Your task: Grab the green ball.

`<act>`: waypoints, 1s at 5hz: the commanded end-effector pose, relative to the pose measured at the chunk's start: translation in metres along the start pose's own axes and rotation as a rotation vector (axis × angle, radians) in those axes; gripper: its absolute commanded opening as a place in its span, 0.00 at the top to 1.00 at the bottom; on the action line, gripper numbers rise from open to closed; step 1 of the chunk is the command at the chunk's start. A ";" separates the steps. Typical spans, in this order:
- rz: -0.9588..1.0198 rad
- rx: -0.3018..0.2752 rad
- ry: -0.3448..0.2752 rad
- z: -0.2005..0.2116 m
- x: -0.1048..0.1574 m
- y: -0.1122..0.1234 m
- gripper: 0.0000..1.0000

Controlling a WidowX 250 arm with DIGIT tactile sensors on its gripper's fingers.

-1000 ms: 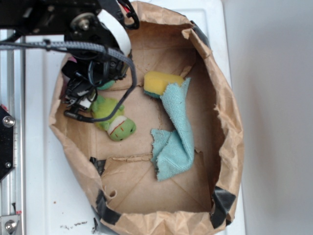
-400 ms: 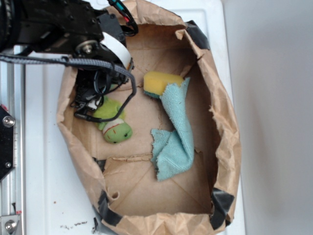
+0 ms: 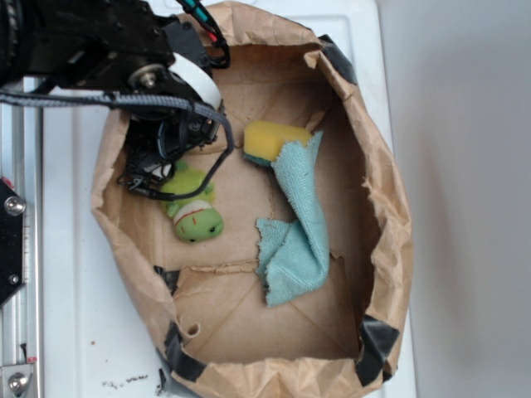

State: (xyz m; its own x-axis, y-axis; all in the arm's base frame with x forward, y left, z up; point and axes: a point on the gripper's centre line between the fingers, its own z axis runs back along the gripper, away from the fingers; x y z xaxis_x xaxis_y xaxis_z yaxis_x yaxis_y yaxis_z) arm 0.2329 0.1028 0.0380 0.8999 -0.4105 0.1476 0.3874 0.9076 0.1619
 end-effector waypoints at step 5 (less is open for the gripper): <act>0.395 -0.049 -0.273 0.135 0.079 -0.015 1.00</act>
State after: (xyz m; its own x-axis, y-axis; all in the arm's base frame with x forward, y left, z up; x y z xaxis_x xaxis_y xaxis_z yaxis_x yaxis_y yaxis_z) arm 0.2647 0.0407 0.1572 0.9235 -0.0275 0.3827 0.0385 0.9990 -0.0211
